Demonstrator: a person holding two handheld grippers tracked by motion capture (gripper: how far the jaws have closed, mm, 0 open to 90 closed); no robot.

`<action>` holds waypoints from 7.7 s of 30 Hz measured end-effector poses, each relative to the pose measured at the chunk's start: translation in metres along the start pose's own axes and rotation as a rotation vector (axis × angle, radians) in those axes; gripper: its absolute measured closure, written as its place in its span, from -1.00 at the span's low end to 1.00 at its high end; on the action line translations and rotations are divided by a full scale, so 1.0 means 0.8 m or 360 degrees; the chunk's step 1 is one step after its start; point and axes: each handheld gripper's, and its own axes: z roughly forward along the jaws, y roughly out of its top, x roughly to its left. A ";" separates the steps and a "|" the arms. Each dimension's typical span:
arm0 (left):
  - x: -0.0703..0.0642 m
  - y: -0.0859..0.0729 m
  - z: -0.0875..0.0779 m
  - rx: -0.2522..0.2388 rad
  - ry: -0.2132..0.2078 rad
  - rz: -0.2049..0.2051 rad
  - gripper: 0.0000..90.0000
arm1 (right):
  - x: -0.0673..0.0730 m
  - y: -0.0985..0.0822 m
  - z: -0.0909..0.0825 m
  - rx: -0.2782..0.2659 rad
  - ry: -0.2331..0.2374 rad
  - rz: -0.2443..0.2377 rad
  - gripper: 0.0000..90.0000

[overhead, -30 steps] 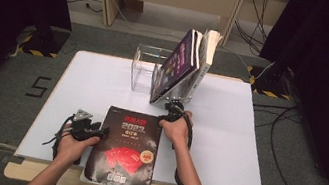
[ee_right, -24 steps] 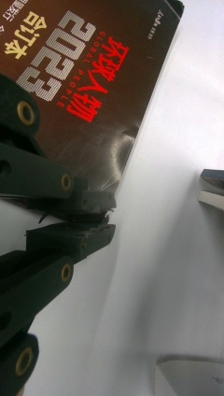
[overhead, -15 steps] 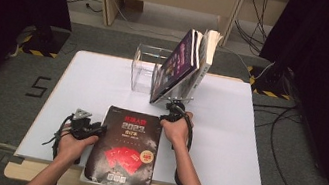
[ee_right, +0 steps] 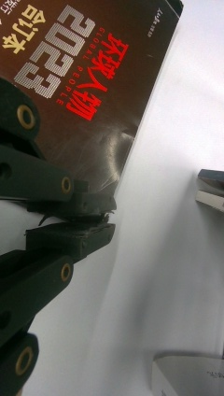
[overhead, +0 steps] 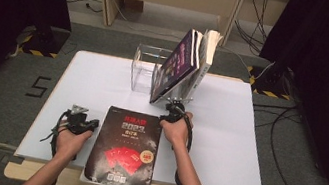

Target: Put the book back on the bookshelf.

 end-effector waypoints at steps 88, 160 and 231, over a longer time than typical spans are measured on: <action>-0.001 -0.007 -0.003 -0.0021 -0.0026 0.0057 0.84 | -0.006 -0.004 -0.016 -0.0160 0.0170 0.0070 0.96; 0.013 -0.010 -0.015 -0.0194 0.0006 -0.0060 0.64 | 0.043 0.114 -0.164 -0.0991 0.0231 0.0026 0.96; -0.010 -0.014 -0.002 -0.0170 -0.0070 0.0041 0.29 | 0.061 0.166 -0.219 -0.1297 0.0189 0.0038 0.96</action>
